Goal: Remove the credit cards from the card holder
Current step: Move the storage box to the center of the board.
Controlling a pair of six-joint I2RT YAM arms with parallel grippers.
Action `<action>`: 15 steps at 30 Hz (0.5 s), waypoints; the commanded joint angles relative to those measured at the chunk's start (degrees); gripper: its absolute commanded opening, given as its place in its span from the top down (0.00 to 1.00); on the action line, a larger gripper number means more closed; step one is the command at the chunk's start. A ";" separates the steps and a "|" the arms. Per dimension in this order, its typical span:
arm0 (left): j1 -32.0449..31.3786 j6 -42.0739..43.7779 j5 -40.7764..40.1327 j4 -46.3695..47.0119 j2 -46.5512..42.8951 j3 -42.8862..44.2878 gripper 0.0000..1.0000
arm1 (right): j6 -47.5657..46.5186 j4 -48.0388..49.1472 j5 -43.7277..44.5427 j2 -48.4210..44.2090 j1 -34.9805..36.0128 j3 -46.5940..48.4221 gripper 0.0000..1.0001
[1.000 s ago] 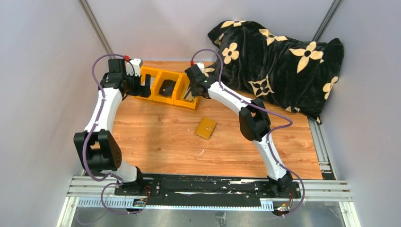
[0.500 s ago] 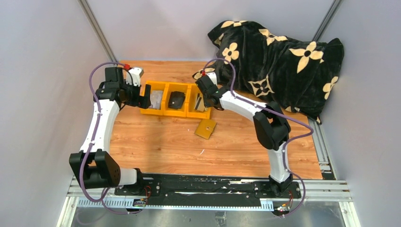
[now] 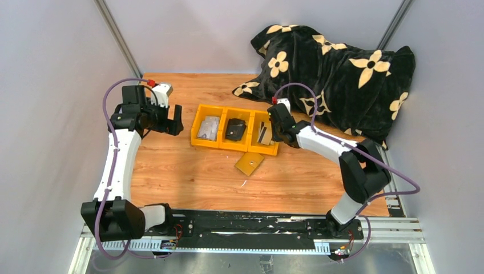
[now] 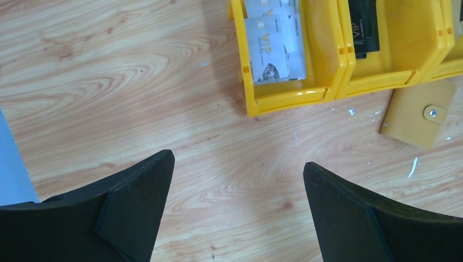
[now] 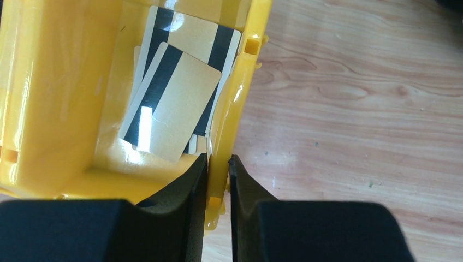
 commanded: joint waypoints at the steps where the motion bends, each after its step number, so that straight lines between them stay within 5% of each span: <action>1: 0.20 0.03 3.33 -1.03 -1.08 -0.42 0.00 | -3.40 1.99 -2.90 -3.86 -1.07 -6.46 1.00; 7: 0.19 -0.31 4.24 -1.03 -1.09 -0.41 0.00 | -7.98 1.86 -7.12 -3.23 -3.07 -5.99 1.00; 15: 0.19 0.88 3.64 -1.35 -1.13 -1.08 0.00 | -6.42 -0.85 -1.91 0.05 -5.07 0.26 1.00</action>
